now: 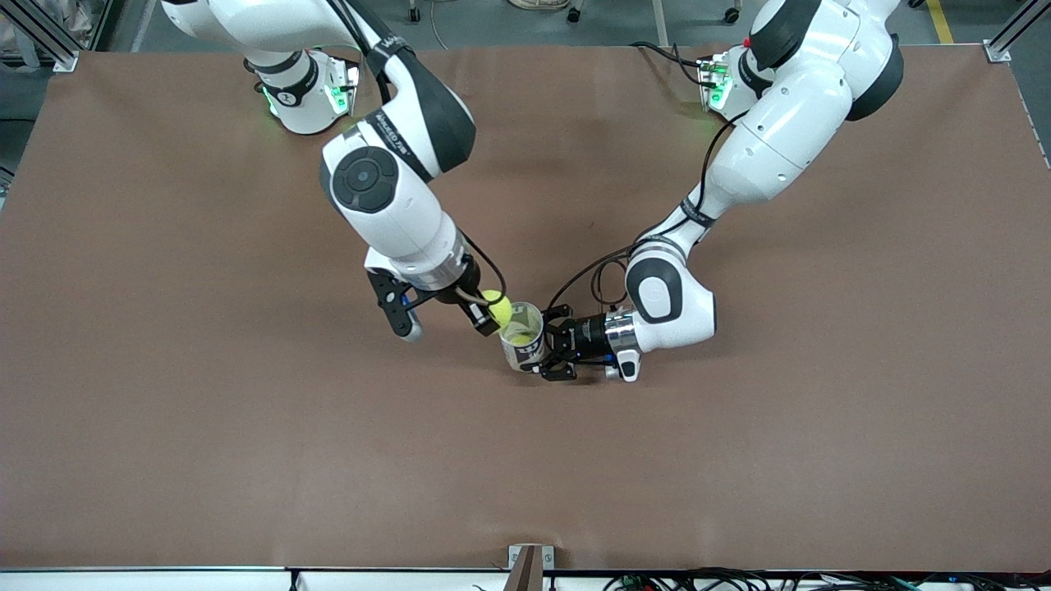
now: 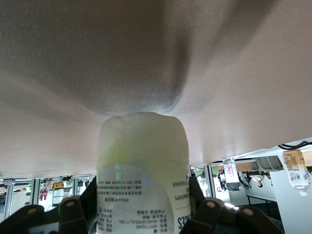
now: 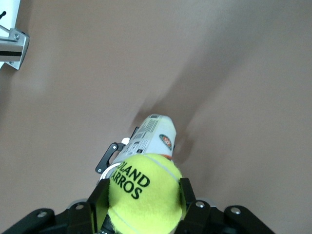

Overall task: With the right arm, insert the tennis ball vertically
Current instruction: 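Open the right gripper to drop the ball into the tube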

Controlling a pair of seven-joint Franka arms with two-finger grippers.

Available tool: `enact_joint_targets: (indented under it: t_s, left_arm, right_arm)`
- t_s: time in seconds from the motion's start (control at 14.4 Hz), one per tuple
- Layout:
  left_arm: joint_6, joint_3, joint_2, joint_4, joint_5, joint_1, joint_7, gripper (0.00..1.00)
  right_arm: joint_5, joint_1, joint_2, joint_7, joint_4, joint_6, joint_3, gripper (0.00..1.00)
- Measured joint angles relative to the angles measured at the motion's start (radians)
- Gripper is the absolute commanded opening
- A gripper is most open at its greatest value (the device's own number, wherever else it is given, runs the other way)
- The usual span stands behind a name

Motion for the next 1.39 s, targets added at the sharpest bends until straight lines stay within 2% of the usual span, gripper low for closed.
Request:
enact_joint_targets:
  t_s: [0.42,0.55,0.62,0.69,0.76,0.83,1.39]
  left_arm:
    - [0.000,0.000,0.000,0.000,0.000,0.000,0.000,0.73]
    - [0.000,0.000,0.000,0.000,0.000,0.000,0.000,0.73]
    - [0.000,0.000,0.000,0.000,0.000,0.000,0.000,0.73]
    - [0.000,0.000,0.000,0.000,0.000,0.000,0.000,0.73]
    - [0.000,0.000,0.000,0.000,0.000,0.000,0.000,0.73]
    - [0.000,0.000,0.000,0.000,0.000,0.000,0.000,0.73]
    - [0.002,0.002,0.000,0.000,-0.001,-0.001,0.000,0.73]
  right_arm:
    - [0.000,0.024,0.059,0.062,0.053,0.037,0.000,0.03]
    - [0.000,0.031,0.069,0.068,0.053,0.044,0.000,0.09]
    - [0.000,0.034,0.072,0.069,0.054,0.045,0.000,0.22]
    - [0.000,0.035,0.074,0.070,0.056,0.045,0.000,0.50]
    - [0.000,0.035,0.075,0.070,0.058,0.045,0.000,0.91]
    - [0.000,0.035,0.075,0.071,0.059,0.045,0.000,1.00]
    - [0.000,0.021,0.075,0.060,0.074,0.043,-0.016,1.00]
